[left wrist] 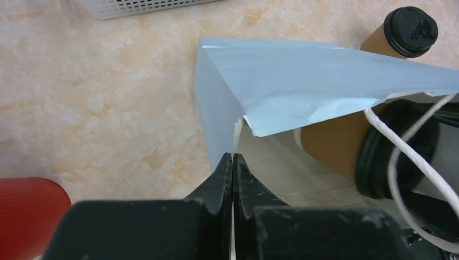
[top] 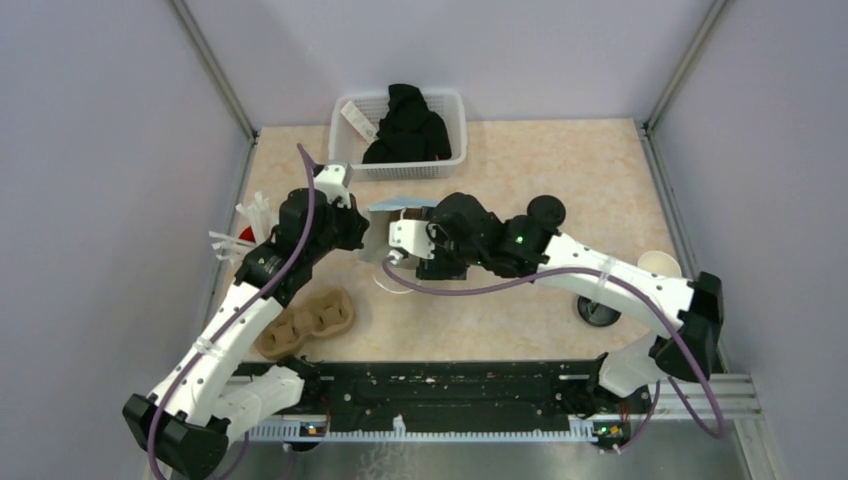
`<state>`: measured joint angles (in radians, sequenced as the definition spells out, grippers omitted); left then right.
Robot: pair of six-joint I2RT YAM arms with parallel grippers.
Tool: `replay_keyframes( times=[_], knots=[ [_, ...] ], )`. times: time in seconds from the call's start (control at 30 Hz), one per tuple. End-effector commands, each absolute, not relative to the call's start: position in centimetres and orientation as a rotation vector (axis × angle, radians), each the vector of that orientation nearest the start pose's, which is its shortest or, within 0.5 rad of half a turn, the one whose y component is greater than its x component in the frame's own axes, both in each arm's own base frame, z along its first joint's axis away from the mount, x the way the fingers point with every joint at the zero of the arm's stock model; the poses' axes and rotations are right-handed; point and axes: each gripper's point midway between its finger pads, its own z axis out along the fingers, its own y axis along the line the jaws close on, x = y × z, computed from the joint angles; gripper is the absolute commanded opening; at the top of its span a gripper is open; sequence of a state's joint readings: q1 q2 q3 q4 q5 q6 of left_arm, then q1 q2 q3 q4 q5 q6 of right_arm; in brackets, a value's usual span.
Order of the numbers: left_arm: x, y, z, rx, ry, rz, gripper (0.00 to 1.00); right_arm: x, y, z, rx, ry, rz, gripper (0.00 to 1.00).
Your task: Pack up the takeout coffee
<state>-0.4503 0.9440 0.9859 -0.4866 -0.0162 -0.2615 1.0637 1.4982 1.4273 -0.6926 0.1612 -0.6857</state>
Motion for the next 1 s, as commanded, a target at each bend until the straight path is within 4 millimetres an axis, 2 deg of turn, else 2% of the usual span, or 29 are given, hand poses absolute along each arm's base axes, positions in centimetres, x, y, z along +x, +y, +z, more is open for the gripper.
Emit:
replay_keyframes(
  times=[0.0, 0.13, 0.3, 0.37, 0.4, 0.53, 0.63, 0.73, 0.97],
  knots=[
    [28.8, -14.3, 27.6, 0.186, 1.990, -0.411, 0.00, 22.9, 31.6, 25.7, -1.615, 1.538, 0.106, 0.53],
    [28.6, -14.3, 27.6, 0.187, 1.998, -0.418, 0.00, 22.7, 31.2, 25.5, -1.638, 1.508, 0.089, 0.53],
    [28.4, -14.8, 27.9, 0.198, 2.002, -0.445, 0.00, 22.8, 32.4, 26.6, -1.664, 1.454, 0.116, 0.53],
    [28.5, -14.8, 28.0, 0.194, 2.003, -0.449, 0.00, 22.8, 32.6, 25.7, -1.725, 1.421, 0.091, 0.51],
    [28.5, -14.8, 28.0, 0.190, 2.001, -0.451, 0.00, 23.1, 32.5, 25.0, -1.743, 1.416, 0.046, 0.51],
    [27.7, -15.4, 27.8, 0.221, 1.999, -0.501, 0.00, 25.5, 32.4, 24.3, -1.748, 1.408, -0.124, 0.49],
    [27.1, -15.9, 27.3, 0.246, 1.989, -0.541, 0.00, 26.5, 32.6, 23.8, -1.803, 1.390, -0.202, 0.49],
    [26.7, -15.9, 26.5, 0.250, 1.994, -0.549, 0.00, 27.2, 33.5, 24.2, -1.798, 1.363, -0.190, 0.50],
    [25.7, -16.0, 26.4, 0.273, 1.976, -0.584, 0.00, 28.7, 34.1, 22.6, -1.803, 1.366, -0.182, 0.50]
  ],
)
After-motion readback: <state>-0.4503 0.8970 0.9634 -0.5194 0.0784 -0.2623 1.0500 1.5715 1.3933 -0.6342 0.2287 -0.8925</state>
